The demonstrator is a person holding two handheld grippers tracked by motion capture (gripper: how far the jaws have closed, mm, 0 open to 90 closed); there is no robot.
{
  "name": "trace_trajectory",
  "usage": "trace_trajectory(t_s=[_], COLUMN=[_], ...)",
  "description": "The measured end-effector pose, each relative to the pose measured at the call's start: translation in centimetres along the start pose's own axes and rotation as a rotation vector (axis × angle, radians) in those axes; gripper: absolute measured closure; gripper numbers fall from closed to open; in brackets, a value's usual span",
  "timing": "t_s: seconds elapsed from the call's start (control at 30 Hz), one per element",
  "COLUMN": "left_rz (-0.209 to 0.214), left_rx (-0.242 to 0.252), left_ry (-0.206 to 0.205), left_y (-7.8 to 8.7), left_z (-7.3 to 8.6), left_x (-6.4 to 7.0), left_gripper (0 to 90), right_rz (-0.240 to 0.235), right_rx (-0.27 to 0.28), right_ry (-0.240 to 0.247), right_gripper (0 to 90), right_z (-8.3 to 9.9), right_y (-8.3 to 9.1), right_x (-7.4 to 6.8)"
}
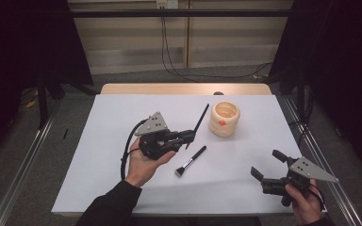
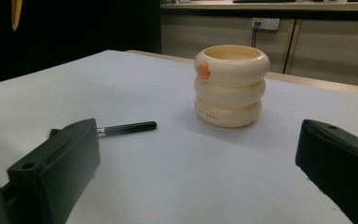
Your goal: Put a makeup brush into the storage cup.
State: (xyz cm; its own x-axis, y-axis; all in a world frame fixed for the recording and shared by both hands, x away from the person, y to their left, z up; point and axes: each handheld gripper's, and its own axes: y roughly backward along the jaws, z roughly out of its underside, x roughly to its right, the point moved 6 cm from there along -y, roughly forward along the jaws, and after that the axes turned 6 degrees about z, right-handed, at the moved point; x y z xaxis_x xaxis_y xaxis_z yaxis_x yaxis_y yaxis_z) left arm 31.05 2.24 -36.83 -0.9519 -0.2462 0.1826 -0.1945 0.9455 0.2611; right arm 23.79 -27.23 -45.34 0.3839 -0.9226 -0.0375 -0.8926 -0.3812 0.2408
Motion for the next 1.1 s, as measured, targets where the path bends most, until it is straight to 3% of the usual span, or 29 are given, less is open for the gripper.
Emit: trace_trajectory(t_s=[0.2, 0.47, 0.57, 0.83, 1.1], left_rz=[0.023, -0.001, 0.001, 0.001, 0.010], left_rx=[-0.102, -0.213, -0.239, -0.375, -0.511], left_ry=[0.000, -0.036, -0.028, -0.006, -0.017], left_y=[-0.4, 0.1, 0.2, 0.2, -0.2], left_z=[0.7, 0.9, 1.0, 2.1, 3.3], left_x=[0.5, 0.3, 0.2, 0.1, 0.2], left_gripper=[83.4, 83.4, 83.4, 83.4, 83.4], right_rz=[-0.008, -0.007, -0.007, -0.008, -0.011], right_rx=[-0.003, -0.002, -0.002, -0.004, -0.002], right_ry=[0.007, 0.003, 0.006, -0.002, 0.004], right_gripper=[0.0, 0.0, 0.0, 0.0, 0.0], right_z=[0.0, 0.0, 0.0, 0.0, 0.0], right_y=[0.0, 0.0, 0.0, 0.0, 0.0], right_x=[-0.1, -0.1, 0.0, -0.1, -0.1])
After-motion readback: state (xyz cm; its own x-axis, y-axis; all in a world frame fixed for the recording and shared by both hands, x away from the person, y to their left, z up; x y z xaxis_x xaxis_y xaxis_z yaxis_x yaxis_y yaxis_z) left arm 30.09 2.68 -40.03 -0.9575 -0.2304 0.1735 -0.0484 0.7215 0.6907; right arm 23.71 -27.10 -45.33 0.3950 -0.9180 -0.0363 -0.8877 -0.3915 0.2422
